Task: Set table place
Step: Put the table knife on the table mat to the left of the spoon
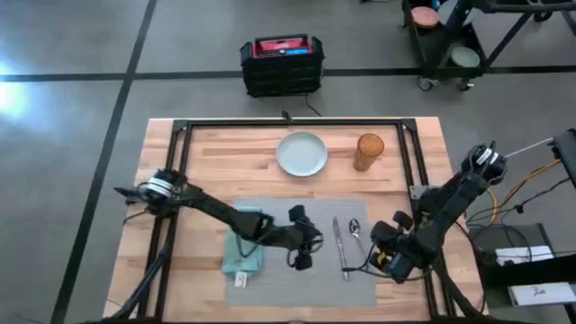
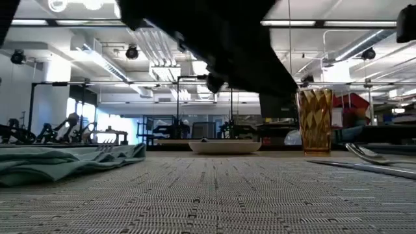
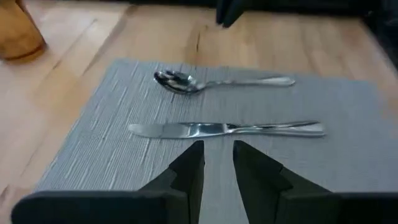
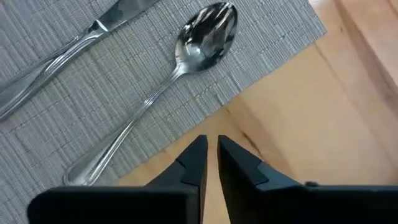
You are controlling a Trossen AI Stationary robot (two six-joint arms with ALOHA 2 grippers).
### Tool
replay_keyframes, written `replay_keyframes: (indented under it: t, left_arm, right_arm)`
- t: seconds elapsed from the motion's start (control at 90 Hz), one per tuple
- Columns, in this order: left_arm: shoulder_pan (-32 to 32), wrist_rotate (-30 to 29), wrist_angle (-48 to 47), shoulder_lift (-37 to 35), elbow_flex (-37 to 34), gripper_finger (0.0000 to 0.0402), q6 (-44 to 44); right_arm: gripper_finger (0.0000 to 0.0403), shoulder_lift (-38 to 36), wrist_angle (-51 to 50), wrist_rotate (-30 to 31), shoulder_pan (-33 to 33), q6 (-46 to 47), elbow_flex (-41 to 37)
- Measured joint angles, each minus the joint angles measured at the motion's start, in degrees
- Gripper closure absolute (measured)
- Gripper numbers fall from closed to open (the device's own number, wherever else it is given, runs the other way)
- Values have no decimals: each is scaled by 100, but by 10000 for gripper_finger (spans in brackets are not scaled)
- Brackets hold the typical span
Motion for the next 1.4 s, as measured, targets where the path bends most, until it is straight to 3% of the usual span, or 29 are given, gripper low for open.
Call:
replay_keyframes:
  t: [0.167,0.311,0.578,1.178,1.4]
  left_arm:
    - [160,217,-648,497,779,328,50]
    - [206,263,-1111,606,897,328,72]
    - [180,263,-1147,523,631,328,63]
    - [127,453,-1178,465,257,328,104]
    - [77,355,-411,-52,-414,328,129]
  right_arm:
    - [375,97,92,317,17,-162,-2]
    - [381,105,110,434,12,-491,-2]
    - [384,103,232,442,-144,-1502,-2]
    - [389,79,1654,430,-696,-3251,-2]
    - [389,79,1797,432,-821,-3540,-2]
